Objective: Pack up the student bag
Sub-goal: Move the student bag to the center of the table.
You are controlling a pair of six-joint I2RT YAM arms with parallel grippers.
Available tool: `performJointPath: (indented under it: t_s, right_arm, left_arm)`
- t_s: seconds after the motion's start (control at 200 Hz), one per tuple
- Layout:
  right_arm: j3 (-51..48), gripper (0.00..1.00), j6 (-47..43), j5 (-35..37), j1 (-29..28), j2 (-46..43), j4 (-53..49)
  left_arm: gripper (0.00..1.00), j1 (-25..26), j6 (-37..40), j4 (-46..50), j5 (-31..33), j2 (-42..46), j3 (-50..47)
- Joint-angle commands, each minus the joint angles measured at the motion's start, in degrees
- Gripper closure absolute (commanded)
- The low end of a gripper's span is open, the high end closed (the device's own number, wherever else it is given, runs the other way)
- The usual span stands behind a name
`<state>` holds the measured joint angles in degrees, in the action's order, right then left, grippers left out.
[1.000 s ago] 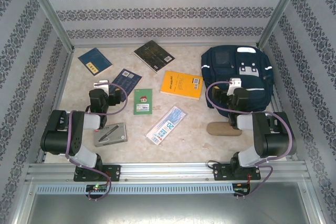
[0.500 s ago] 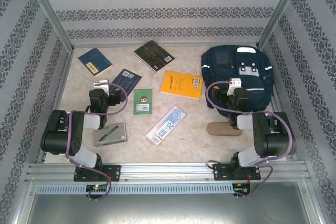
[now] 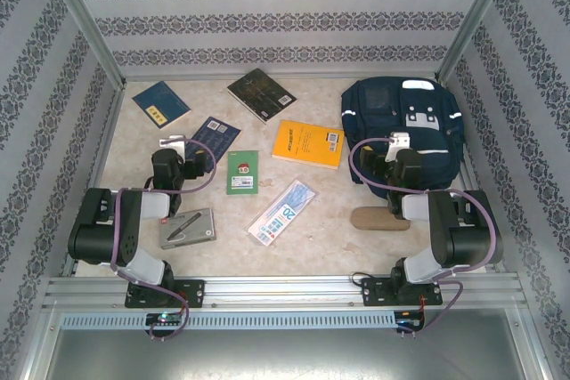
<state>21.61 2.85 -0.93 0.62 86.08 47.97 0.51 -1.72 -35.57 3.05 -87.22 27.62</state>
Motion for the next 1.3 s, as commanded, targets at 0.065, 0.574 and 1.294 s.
performJointPath:
  t_s: [0.065, 0.574, 1.294]
  right_arm:
    - [1.1, 0.02, 0.9, 4.2, -0.1, -8.6, -4.9]
    - [9.9, 0.02, 24.0, 8.0, 3.2, -26.0, -24.6]
    - [26.3, 0.02, 34.9, -3.2, 3.6, -1.0, -62.6]
  left_arm:
    - [0.0, -0.2, -4.7, 31.8, 6.2, 6.7, 17.9]
    - [0.0, -0.4, -26.6, 61.9, -2.1, 13.7, 37.3]
    - [0.0, 10.1, -32.7, 58.0, -9.0, 14.3, 29.7]
